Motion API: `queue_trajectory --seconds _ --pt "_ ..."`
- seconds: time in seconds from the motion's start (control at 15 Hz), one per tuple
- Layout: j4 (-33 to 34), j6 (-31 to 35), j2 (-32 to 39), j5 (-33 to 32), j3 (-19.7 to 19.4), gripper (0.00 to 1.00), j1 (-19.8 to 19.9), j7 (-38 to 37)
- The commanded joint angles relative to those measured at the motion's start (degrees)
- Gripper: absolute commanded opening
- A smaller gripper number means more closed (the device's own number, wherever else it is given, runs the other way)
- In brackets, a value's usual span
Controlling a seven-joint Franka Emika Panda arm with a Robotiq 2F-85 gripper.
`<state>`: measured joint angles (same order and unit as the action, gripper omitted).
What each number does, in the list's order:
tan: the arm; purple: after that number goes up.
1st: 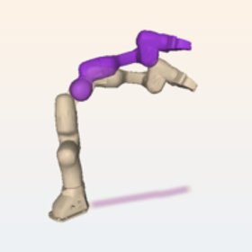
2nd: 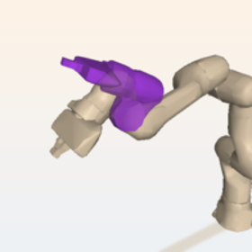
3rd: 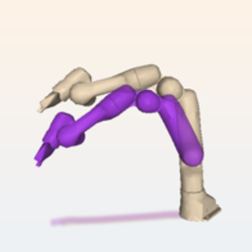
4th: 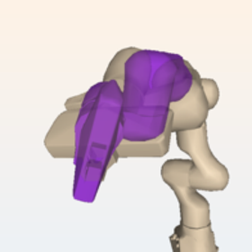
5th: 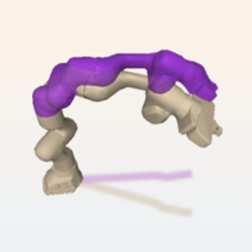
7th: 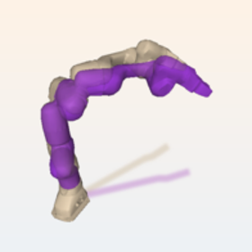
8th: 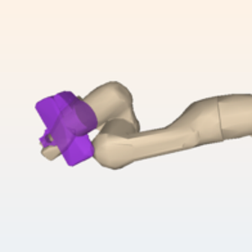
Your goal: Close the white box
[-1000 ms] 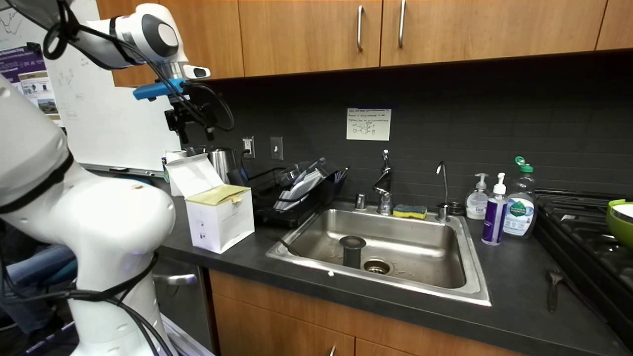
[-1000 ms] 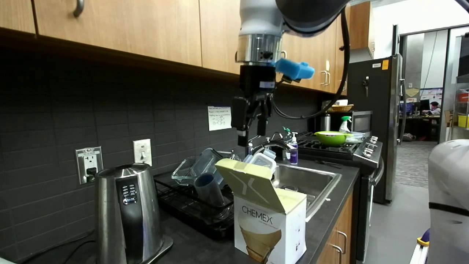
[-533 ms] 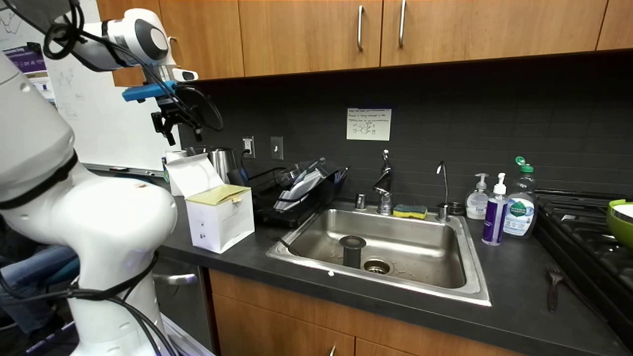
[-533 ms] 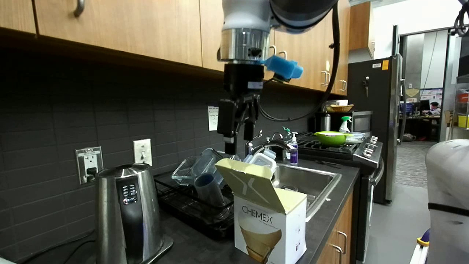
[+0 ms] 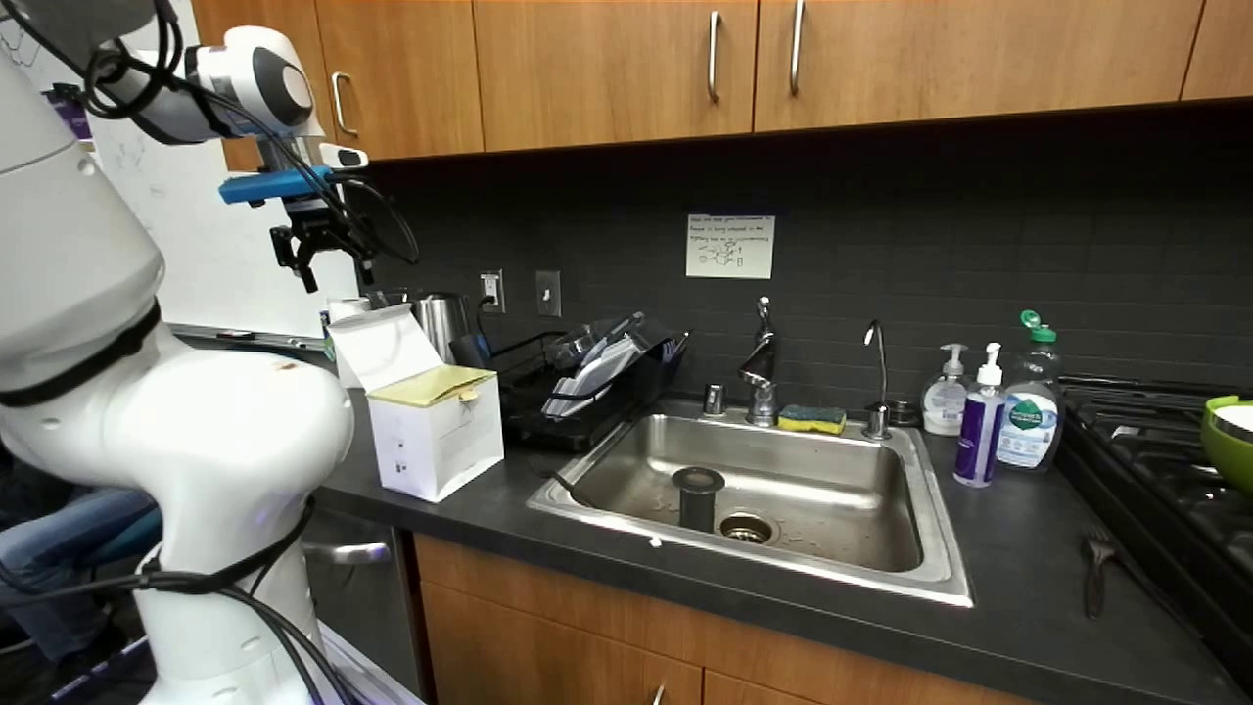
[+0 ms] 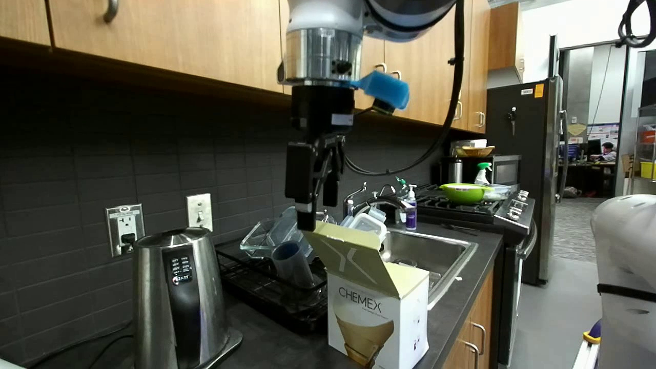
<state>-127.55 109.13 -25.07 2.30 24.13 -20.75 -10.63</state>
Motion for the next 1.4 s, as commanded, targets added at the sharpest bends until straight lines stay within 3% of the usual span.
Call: queue_trajectory --seconds 0.0,0.53,1.33 --pt "2.53 -0.73 2.98 1.45 0.47 1.00 -1.15 1.50" --pt "2.06 0.34 5.94 0.60 2.09 1.00 -1.57 0.77" --pt "-0.16 0.80 8.33 0.83 0.87 1.00 -1.18 1.41"
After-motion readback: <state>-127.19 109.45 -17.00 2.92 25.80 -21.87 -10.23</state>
